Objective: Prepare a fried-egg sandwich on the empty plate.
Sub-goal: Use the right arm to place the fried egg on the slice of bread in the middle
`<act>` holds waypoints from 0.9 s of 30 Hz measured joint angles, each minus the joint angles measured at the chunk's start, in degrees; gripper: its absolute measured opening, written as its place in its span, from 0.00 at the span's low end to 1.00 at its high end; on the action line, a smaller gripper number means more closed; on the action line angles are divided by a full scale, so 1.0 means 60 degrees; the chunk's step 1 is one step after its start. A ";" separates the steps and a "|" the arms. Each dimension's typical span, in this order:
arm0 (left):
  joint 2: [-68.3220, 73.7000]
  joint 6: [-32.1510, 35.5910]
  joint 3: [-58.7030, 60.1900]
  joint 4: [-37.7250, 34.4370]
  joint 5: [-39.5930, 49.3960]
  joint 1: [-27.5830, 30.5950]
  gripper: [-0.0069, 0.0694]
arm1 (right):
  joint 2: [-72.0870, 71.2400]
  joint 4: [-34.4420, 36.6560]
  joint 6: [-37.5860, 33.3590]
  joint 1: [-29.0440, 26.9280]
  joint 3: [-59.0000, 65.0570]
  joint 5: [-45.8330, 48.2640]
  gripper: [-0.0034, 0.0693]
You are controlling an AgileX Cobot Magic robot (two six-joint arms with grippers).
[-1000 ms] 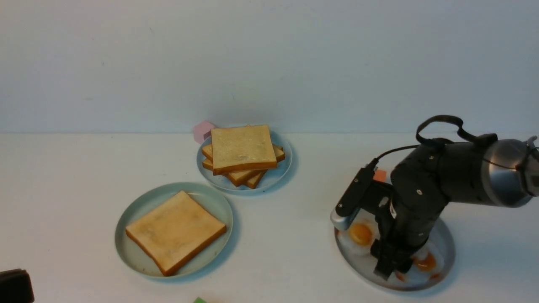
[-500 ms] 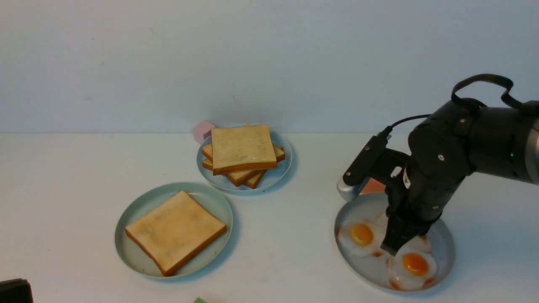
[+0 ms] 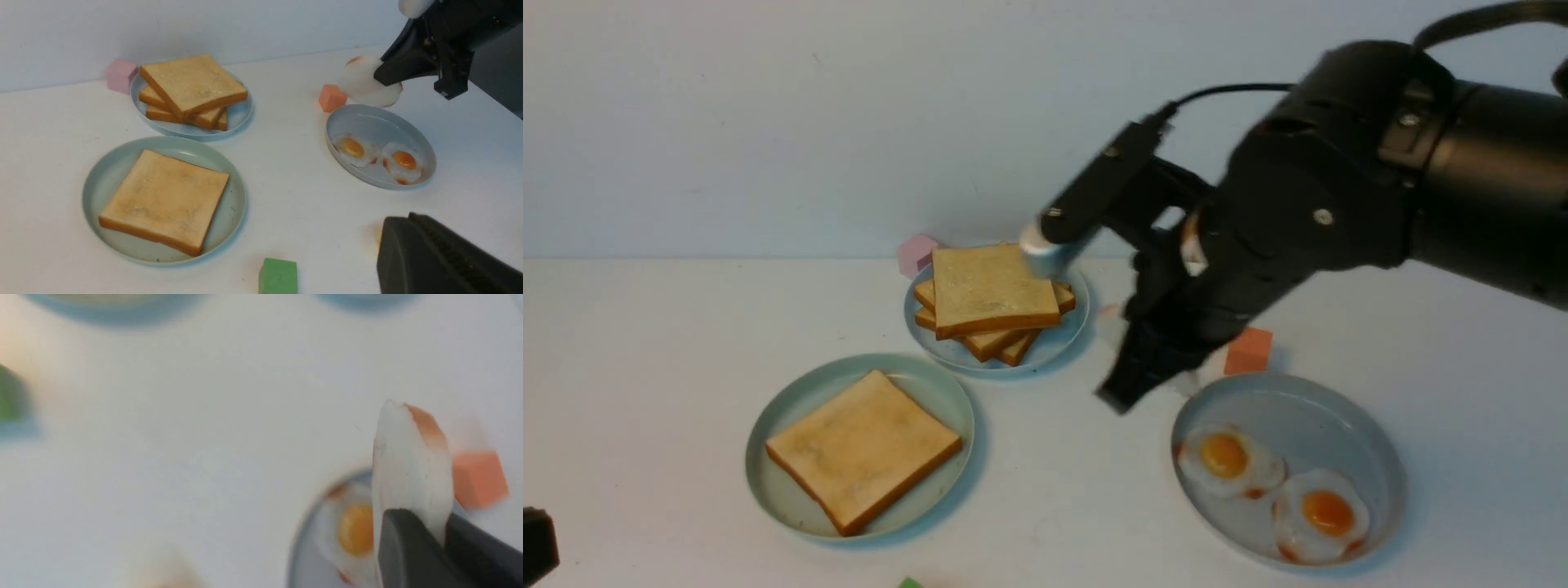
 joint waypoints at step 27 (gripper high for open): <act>-0.0040 -0.0404 0.0000 0.0302 -0.0239 0.0000 0.07 | 0.6302 -0.0238 0.0565 0.1130 -0.6047 -0.0659 0.13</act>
